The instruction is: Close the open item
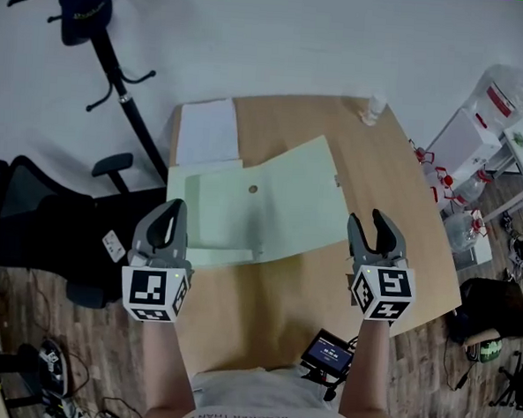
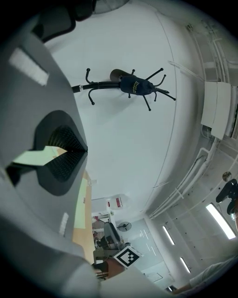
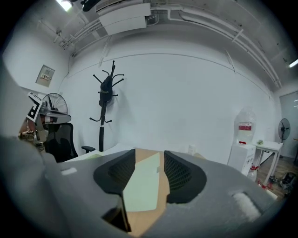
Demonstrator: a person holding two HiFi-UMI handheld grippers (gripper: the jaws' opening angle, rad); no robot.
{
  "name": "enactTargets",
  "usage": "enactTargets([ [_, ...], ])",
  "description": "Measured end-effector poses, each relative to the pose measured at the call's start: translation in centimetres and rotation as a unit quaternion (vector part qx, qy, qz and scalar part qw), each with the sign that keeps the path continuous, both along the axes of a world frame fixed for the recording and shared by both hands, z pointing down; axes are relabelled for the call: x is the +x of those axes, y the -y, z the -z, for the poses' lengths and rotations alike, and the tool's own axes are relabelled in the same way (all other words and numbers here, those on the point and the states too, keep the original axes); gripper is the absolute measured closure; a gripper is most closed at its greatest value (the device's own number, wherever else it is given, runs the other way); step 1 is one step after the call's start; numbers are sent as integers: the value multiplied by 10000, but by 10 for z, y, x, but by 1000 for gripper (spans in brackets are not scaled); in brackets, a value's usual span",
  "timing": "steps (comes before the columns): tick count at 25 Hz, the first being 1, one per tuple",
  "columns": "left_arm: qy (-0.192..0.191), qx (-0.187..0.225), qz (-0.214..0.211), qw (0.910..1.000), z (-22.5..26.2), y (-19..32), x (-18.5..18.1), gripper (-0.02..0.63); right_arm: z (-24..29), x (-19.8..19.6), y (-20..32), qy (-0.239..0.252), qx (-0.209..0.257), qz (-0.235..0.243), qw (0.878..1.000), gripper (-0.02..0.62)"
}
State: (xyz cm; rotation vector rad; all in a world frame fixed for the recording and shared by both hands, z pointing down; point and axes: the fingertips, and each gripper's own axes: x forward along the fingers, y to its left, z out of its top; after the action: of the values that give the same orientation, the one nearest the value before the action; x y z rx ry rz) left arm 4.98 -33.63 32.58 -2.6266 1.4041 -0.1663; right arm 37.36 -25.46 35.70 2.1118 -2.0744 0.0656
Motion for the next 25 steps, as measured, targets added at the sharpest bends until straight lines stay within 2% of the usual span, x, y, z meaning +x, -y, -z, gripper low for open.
enactTargets([
  [5, -25, -29, 329, 9995, -2, 4, 1, 589, -12, 23, 19, -123, -173, 194, 9996, 442],
  [10, 392, -41, 462, 9982, -9, 5, 9, 588, -39, 43, 38, -352, -489, 362, 9975, 469],
  [16, 407, -65, 662, 9970, -6, 18, 5, 588, -66, 58, 64, -449, -740, 576, 9946, 523],
  [21, 553, -168, 740, 9956, -14, 26, 6, 588, -88, 59, 79, -597, -980, 911, 9892, 567],
  [25, 626, -237, 803, 9945, -20, 31, 4, 588, -113, 56, 89, -913, -1338, 1325, 9779, 601],
])
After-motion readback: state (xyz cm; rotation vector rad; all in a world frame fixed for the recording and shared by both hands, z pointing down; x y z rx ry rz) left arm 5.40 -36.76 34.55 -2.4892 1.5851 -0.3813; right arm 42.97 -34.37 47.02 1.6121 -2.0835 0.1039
